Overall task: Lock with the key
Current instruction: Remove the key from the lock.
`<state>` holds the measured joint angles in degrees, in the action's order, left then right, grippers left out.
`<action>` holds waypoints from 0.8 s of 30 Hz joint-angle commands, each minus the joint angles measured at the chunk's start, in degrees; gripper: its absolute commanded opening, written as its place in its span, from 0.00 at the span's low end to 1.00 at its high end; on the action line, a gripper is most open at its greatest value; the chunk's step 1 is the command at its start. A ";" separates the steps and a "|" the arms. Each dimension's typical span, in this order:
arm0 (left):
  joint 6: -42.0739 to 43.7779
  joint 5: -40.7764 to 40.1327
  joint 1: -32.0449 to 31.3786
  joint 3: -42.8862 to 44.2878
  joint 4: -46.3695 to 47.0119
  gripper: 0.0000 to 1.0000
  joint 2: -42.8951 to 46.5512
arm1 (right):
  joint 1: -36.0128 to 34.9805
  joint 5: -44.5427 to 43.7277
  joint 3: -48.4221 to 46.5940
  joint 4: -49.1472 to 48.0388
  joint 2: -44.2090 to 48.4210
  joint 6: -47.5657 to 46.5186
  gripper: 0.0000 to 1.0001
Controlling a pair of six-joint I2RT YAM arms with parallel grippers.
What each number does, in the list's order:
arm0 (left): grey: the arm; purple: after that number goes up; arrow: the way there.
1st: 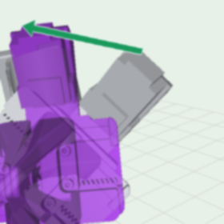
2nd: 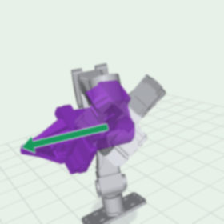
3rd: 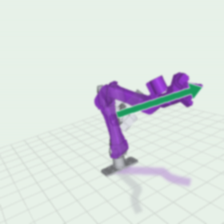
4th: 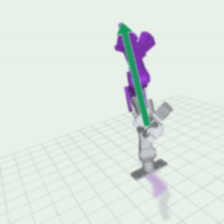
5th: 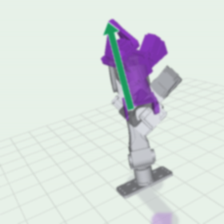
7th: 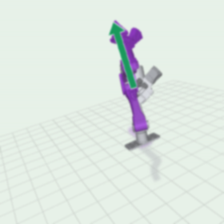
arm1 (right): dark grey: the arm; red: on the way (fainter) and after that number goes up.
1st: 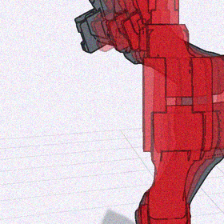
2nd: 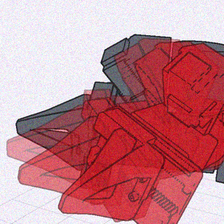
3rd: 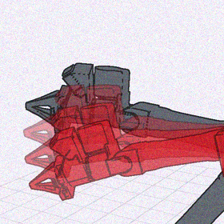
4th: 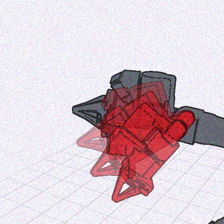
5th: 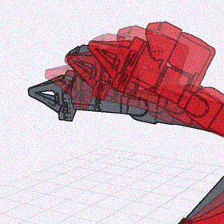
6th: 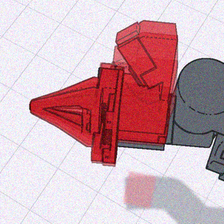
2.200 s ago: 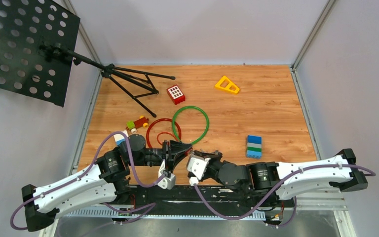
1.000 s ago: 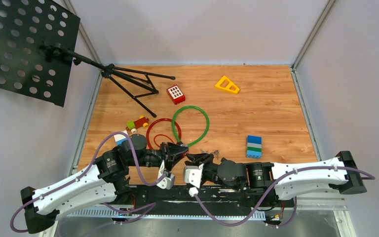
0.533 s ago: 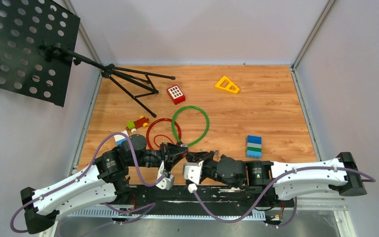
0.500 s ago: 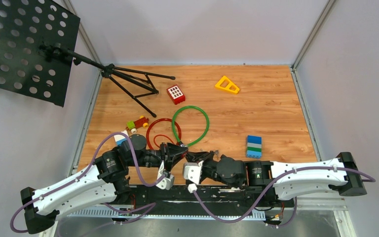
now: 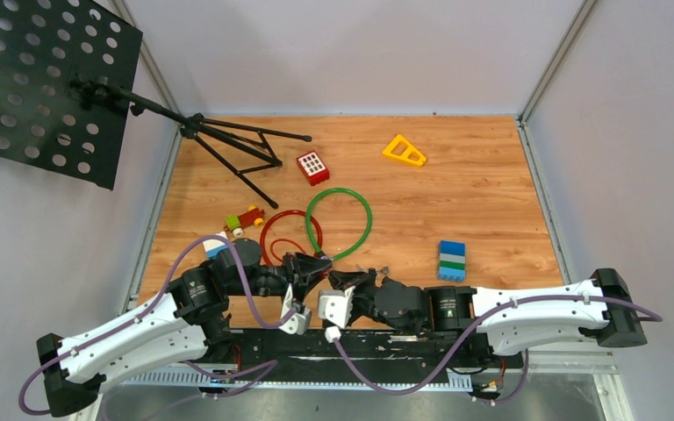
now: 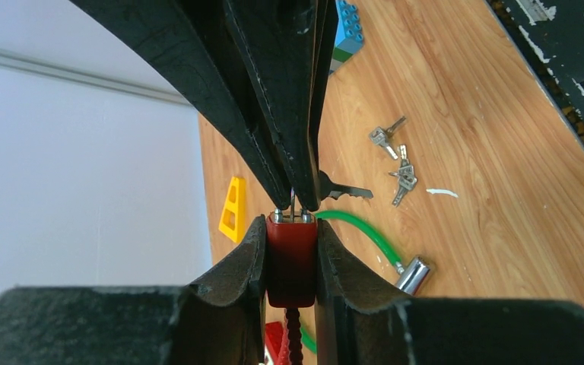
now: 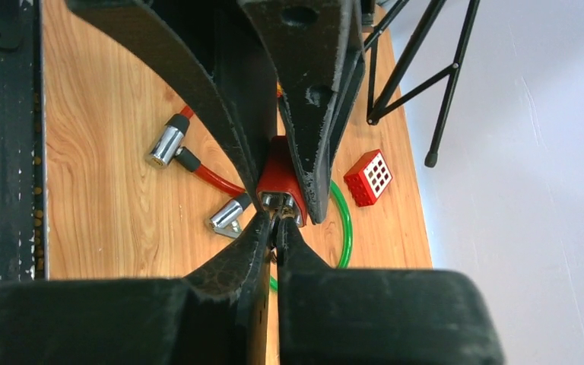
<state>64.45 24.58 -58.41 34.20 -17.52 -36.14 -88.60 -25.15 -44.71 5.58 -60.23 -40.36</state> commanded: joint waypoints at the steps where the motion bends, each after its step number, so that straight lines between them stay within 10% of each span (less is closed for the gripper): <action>1: 0.18 2.46 -0.47 0.61 3.37 0.00 1.03 | 0.62 -7.80 -2.66 -4.16 0.07 4.34 0.00; 11: 0.07 2.29 -0.47 0.54 3.49 0.00 0.96 | 2.40 -4.11 -5.47 1.07 2.16 28.67 0.00; 17: 0.07 2.76 -0.46 0.61 3.34 0.00 0.80 | 0.87 -10.65 -5.13 2.96 0.13 5.09 0.00; 24: 0.49 3.03 -0.34 0.44 3.01 0.00 0.62 | -3.77 -21.47 5.23 -24.37 -2.60 -28.16 0.00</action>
<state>65.14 23.44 -58.35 34.15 -15.46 -35.99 -92.36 -35.57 -41.06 -4.16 -61.41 -49.80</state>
